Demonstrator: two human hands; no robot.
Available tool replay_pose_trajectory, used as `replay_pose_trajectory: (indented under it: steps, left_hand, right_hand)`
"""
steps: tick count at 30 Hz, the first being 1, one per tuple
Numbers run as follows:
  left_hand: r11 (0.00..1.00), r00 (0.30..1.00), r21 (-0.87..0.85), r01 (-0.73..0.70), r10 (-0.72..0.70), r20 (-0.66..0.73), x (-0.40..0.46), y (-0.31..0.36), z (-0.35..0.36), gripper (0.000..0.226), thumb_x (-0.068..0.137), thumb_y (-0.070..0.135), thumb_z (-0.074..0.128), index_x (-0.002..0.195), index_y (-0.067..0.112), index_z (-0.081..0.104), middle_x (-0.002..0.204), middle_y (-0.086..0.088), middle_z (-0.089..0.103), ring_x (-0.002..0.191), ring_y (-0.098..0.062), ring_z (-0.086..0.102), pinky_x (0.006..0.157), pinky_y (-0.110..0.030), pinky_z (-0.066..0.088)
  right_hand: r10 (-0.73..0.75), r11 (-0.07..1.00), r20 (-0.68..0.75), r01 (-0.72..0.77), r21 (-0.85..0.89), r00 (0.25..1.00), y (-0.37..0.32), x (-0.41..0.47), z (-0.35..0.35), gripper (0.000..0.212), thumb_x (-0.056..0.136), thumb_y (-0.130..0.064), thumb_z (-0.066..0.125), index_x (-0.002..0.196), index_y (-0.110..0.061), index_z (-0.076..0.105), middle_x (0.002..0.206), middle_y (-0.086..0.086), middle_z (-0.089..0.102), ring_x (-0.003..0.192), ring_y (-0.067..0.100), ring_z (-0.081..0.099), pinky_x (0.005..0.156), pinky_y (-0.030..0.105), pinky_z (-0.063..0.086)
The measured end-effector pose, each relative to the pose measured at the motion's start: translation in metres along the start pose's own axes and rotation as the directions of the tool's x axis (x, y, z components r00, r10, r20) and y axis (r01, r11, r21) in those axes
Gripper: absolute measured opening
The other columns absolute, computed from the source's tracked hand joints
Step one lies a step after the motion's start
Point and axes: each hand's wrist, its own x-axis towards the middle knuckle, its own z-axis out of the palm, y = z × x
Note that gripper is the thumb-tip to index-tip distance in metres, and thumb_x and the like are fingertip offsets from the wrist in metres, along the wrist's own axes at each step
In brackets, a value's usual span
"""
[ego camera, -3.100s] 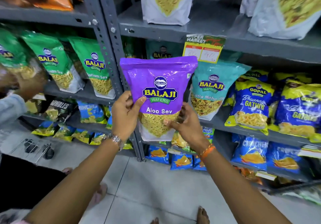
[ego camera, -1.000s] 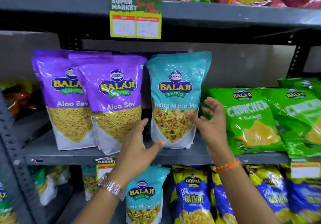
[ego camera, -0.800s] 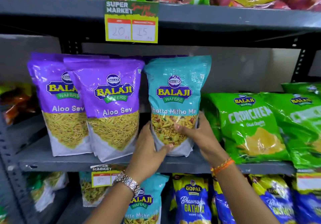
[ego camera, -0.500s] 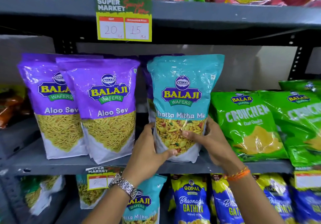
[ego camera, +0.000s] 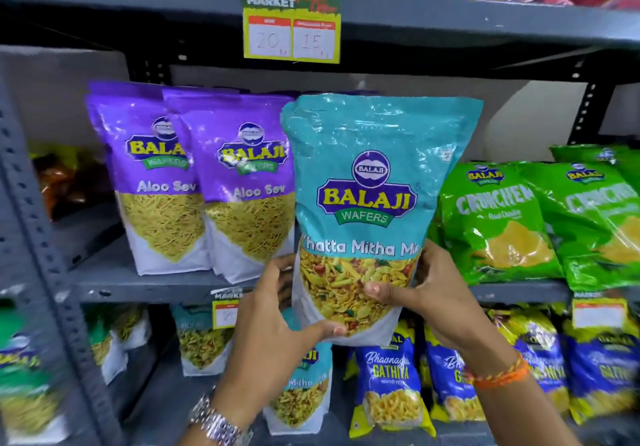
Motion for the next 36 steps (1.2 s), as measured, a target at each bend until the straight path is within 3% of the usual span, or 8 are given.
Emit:
replay_pose_trajectory:
  steps: [6,10,13,16,20,24,27,36]
  left_hand:
    - [0.992,0.991,0.044,0.118,-0.115,-0.067,-0.072,-0.043,-0.050,0.090,0.050,0.035,0.100,0.120,0.060,0.047,0.124,0.029,0.066,0.122,-0.003,0.063,0.101,-0.036,0.055]
    - [0.962,0.963,0.105,0.253,-0.240,-0.122,-0.112,-0.102,-0.080,0.093,0.053,0.037,0.099,0.128,0.043,0.045,0.123,0.020,0.068,0.117,-0.008,0.066,0.094,-0.047,0.058]
    - [0.914,0.925,0.164,0.372,-0.349,-0.153,-0.131,-0.147,-0.095,0.095,0.050,0.038,0.099,0.126,0.037,0.042,0.123,0.014,0.067,0.119,-0.013,0.065,0.091,-0.046,0.058]
    - [0.862,0.884,0.203,0.465,-0.438,-0.162,-0.138,-0.190,-0.105,0.109,0.048,0.038,0.099,0.137,0.024,0.037,0.130,0.003,0.065,0.126,-0.022,0.061,0.097,-0.042,0.056]
    - [0.844,0.887,0.272,0.462,-0.439,-0.144,-0.134,-0.221,-0.116,0.095,0.057,0.018,0.098,0.130,0.017,0.038,0.119,0.013,0.060,0.113,-0.011,0.060,0.082,-0.024,0.048]
    - [0.801,0.859,0.311,0.512,-0.483,-0.168,-0.119,-0.254,-0.128,0.096,0.057,0.017,0.098,0.131,0.008,0.038,0.112,-0.011,0.071,0.099,-0.026,0.069,0.075,-0.045,0.058]
    - [0.797,0.856,0.315,0.516,-0.486,-0.175,-0.110,-0.273,-0.132,0.096,0.060,0.014,0.096,0.134,0.002,0.036,0.123,-0.012,0.065,0.109,-0.023,0.064,0.079,-0.034,0.053]
    - [0.761,0.837,0.353,0.544,-0.521,-0.167,-0.088,-0.311,-0.124,0.073,0.076,0.008,0.083,0.130,0.000,0.034,0.127,-0.020,0.062,0.119,-0.036,0.062,0.078,-0.029,0.041]
  right_hand:
    - [0.079,0.997,0.117,-0.075,-0.033,0.990,0.028,-0.039,0.065,0.058,0.059,0.000,0.089,0.110,-0.016,0.067,0.104,-0.009,0.081,0.098,0.008,0.076,0.075,0.020,0.060]
    - [0.150,0.984,0.168,-0.130,-0.122,0.974,0.083,-0.054,0.116,0.059,0.058,-0.015,0.096,0.111,-0.017,0.068,0.108,-0.004,0.080,0.107,0.024,0.074,0.086,0.044,0.062]
    - [0.251,0.963,0.162,-0.228,-0.146,0.954,0.133,-0.063,0.155,0.061,0.058,-0.013,0.096,0.112,-0.015,0.066,0.106,-0.005,0.080,0.100,0.015,0.075,0.082,0.032,0.061]
    - [0.311,0.945,0.178,-0.283,-0.166,0.934,0.174,-0.067,0.191,0.071,0.056,-0.026,0.097,0.118,-0.017,0.064,0.109,-0.006,0.080,0.102,0.011,0.075,0.083,0.037,0.062]
    - [0.354,0.927,0.183,-0.318,-0.201,0.917,0.214,-0.062,0.229,0.068,0.058,-0.010,0.095,0.119,-0.014,0.064,0.100,-0.015,0.080,0.091,-0.006,0.072,0.076,0.021,0.057]
    - [0.351,0.932,0.220,-0.318,-0.172,0.910,0.251,-0.047,0.256,0.074,0.058,-0.010,0.094,0.121,-0.029,0.061,0.115,-0.007,0.077,0.111,0.010,0.072,0.092,0.039,0.061]
    - [0.352,0.932,0.204,-0.323,-0.163,0.913,0.267,-0.032,0.269,0.075,0.054,-0.018,0.094,0.118,-0.034,0.060,0.121,-0.001,0.075,0.118,0.022,0.069,0.098,0.050,0.058]
    - [0.401,0.904,0.197,-0.352,-0.241,0.895,0.293,0.008,0.278,0.077,0.064,-0.003,0.091,0.132,-0.001,0.054,0.117,0.004,0.070,0.117,0.019,0.065,0.104,0.041,0.054]
